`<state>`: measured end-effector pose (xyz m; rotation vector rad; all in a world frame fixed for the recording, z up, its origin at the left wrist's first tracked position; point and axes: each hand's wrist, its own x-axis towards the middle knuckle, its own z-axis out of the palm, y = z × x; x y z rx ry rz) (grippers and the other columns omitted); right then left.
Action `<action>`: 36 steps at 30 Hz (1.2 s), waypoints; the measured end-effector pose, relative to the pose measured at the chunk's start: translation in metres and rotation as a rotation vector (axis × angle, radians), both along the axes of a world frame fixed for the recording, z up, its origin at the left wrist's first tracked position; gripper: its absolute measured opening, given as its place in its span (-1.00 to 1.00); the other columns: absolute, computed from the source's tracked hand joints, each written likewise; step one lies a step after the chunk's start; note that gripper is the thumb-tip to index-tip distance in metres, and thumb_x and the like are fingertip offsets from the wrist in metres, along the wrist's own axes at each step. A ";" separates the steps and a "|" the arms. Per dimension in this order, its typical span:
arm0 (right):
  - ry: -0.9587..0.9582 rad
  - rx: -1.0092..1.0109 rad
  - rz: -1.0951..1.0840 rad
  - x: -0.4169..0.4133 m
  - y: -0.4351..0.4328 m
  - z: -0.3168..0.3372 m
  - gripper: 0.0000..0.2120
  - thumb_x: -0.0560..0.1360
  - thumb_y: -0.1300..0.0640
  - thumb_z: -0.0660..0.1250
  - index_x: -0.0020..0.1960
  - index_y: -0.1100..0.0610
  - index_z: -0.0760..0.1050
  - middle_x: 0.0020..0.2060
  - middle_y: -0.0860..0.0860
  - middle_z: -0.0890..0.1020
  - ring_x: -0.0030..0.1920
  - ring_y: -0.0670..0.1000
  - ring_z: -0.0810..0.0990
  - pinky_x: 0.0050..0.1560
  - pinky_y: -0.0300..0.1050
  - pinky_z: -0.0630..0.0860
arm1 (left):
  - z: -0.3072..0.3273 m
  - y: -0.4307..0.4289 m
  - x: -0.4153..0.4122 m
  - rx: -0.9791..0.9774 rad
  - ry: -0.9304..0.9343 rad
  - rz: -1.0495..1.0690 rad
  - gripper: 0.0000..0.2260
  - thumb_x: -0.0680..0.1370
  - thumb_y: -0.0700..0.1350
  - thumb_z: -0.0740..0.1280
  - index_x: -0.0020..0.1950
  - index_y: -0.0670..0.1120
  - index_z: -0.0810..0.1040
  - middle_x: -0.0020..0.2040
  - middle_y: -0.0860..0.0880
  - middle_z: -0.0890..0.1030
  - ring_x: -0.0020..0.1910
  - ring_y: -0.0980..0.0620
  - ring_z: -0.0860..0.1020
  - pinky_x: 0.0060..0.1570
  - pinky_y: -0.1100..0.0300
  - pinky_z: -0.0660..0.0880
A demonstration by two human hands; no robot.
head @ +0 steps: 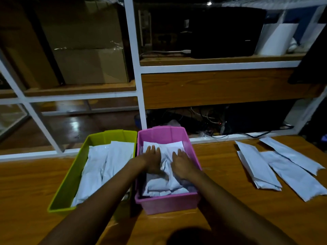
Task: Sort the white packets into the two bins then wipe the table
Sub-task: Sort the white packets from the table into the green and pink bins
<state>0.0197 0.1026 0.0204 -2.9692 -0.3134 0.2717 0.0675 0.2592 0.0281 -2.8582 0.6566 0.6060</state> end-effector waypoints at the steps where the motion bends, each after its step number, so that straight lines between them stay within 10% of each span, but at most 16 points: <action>1: 0.067 0.026 -0.005 0.006 -0.001 0.004 -0.39 0.56 0.17 0.16 0.54 0.26 0.02 0.55 0.25 -0.02 0.55 0.24 -0.06 0.52 0.15 0.01 | 0.009 -0.001 0.002 0.089 0.015 -0.059 0.12 0.36 0.44 0.30 0.55 -0.28 -0.12 0.54 -0.32 -0.21 0.52 -0.31 -0.22 0.50 -0.19 -0.07; 9: 0.382 -0.333 0.089 0.035 -0.003 -0.009 0.25 0.35 -0.05 0.54 0.50 0.18 -0.46 0.49 0.18 -0.39 0.54 0.22 -0.23 0.52 0.19 0.03 | -0.045 -0.006 0.027 0.229 0.110 0.060 0.06 0.37 0.14 0.49 0.54 -0.30 -0.13 0.52 -0.31 -0.30 0.52 -0.27 -0.26 0.45 -0.29 -0.01; 21: 0.277 -0.224 0.082 0.029 -0.005 -0.025 0.24 0.34 0.00 0.56 0.52 0.19 -0.39 0.51 0.19 -0.34 0.54 0.22 -0.21 0.52 0.18 0.05 | -0.051 -0.011 0.021 0.181 0.126 0.122 -0.03 0.50 0.06 0.39 0.52 -0.29 -0.27 0.51 -0.32 -0.32 0.52 -0.27 -0.25 0.47 -0.25 -0.03; 26: 0.150 -0.124 0.111 0.013 -0.012 0.002 0.12 0.30 -0.11 0.56 0.56 0.20 -0.08 0.55 0.23 -0.11 0.54 0.23 0.01 0.48 0.11 0.19 | -0.020 -0.005 0.004 0.074 0.100 0.091 -0.17 0.46 0.01 0.45 0.55 -0.22 0.05 0.56 -0.24 -0.22 0.55 -0.19 -0.18 0.50 -0.14 0.01; 31: -0.064 0.142 0.072 -0.028 -0.040 0.053 -0.17 0.43 -0.10 0.45 0.51 0.21 0.15 0.53 0.25 0.10 0.52 0.19 0.14 0.43 0.04 0.28 | 0.032 -0.006 -0.039 -0.080 -0.123 0.066 0.02 0.41 0.16 0.47 0.53 -0.34 -0.07 0.55 -0.31 -0.02 0.55 -0.22 0.01 0.50 -0.01 0.07; 36: -0.298 0.388 -0.053 -0.109 -0.085 0.093 -0.31 0.50 -0.03 0.38 0.53 0.09 0.18 0.56 0.13 0.10 0.52 0.12 0.18 0.38 -0.04 0.29 | 0.076 -0.039 -0.105 -0.481 -0.378 0.046 -0.29 0.58 0.05 0.29 0.55 -0.25 0.03 0.57 -0.21 0.03 0.56 -0.13 0.01 0.48 0.09 0.01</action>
